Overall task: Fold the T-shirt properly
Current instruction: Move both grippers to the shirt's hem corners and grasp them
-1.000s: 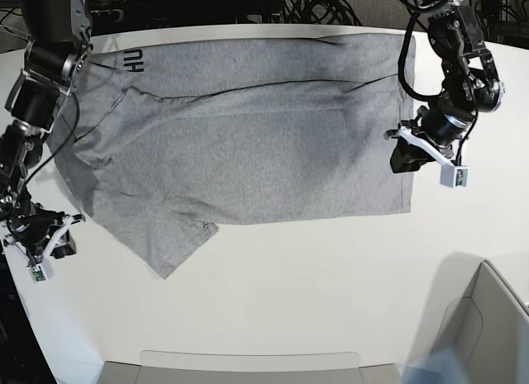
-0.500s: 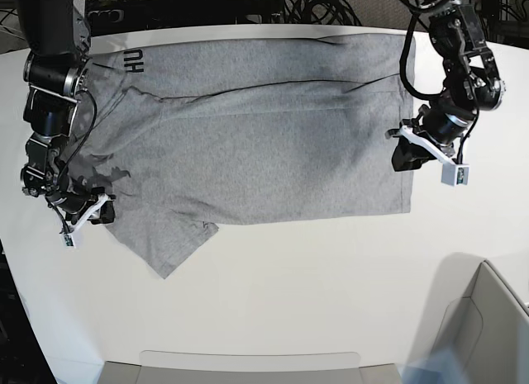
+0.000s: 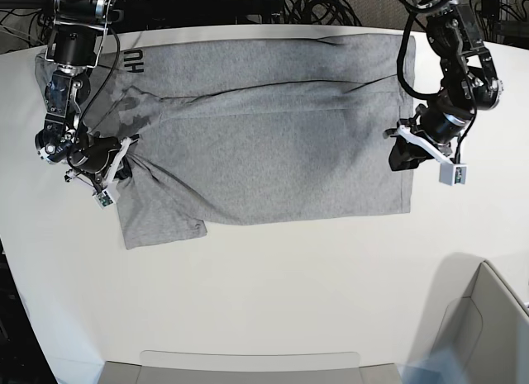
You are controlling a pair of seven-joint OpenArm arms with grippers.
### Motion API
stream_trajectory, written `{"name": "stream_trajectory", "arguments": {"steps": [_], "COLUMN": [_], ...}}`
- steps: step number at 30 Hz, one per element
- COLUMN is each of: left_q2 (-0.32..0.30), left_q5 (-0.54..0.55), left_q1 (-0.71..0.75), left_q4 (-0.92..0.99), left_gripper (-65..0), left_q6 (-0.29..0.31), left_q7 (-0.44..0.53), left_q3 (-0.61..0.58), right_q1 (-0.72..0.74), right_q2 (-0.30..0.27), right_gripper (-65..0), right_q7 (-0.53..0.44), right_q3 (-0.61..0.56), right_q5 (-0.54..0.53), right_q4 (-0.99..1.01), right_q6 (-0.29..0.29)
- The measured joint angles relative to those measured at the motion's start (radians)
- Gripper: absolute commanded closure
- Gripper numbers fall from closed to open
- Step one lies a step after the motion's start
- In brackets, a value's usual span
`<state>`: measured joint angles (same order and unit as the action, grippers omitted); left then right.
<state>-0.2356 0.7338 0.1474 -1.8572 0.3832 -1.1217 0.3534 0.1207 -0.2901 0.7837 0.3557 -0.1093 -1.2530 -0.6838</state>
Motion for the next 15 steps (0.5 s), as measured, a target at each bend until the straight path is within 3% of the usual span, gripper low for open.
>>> {"name": "stream_trajectory", "arguments": {"steps": [3, 6, 11, 15], "left_q2": [0.0, 0.0, 0.0, 0.0], "left_q5": [-0.002, 0.0, 0.0, 0.0], "left_q1": [0.0, 0.0, 0.002, 0.003], "left_q4": [0.032, 0.047, 0.047, 0.047], "left_gripper": [-13.6, -13.6, -13.6, -13.6], "left_q6": [-0.001, 0.0, 0.0, 0.002], "left_q7": [0.0, 0.0, 0.0, 0.0], "left_q3": [-0.005, -0.005, -0.005, -0.005], "right_q1": [-0.01, -0.005, 0.134, 0.277], "right_q2": [0.001, 0.006, 0.0, -0.004], "right_gripper": [-15.6, -22.3, -22.3, -22.3], "right_q7": [0.062, 0.064, 0.05, 0.025], "right_q3": [-0.003, 0.045, 0.139, 0.176], "right_q5": [0.001, -0.036, -0.074, -0.056], "right_q4": [-0.067, -0.152, -0.116, 0.129], "right_q6": [-0.004, -0.004, -0.004, -0.004]}}
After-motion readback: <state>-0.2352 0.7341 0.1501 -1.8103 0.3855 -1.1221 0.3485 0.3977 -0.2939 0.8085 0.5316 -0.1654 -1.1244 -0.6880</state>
